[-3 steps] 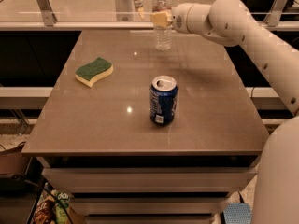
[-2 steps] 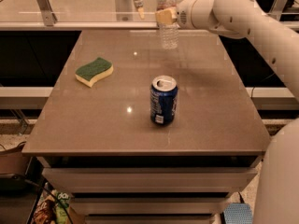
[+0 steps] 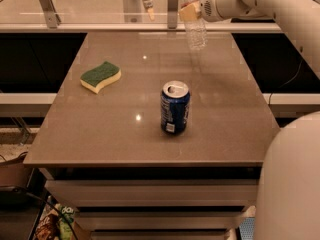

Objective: Knock water bottle over

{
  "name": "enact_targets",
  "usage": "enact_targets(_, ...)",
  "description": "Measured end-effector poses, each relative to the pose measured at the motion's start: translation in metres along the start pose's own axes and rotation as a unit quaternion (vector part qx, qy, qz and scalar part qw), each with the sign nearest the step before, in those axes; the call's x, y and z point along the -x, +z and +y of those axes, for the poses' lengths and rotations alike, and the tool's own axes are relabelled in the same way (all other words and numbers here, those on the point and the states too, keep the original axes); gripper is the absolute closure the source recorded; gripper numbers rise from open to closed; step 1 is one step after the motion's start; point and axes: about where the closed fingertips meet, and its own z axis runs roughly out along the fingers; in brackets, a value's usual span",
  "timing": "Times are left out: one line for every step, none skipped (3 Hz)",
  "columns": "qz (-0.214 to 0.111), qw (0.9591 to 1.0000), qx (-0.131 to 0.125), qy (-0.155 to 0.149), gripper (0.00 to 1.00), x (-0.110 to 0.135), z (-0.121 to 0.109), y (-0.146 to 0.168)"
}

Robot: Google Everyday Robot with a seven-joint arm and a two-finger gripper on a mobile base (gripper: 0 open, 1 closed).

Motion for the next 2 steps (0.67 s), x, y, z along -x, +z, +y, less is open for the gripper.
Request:
enact_targets(0.048,0.9988,-0.005,-0.009,1.00,-0.0079,-0.0070,-0.0053)
enact_targets(0.088,0.9959,0.000,-0.019,1.00,-0.0160,-0.0037,-0.0079)
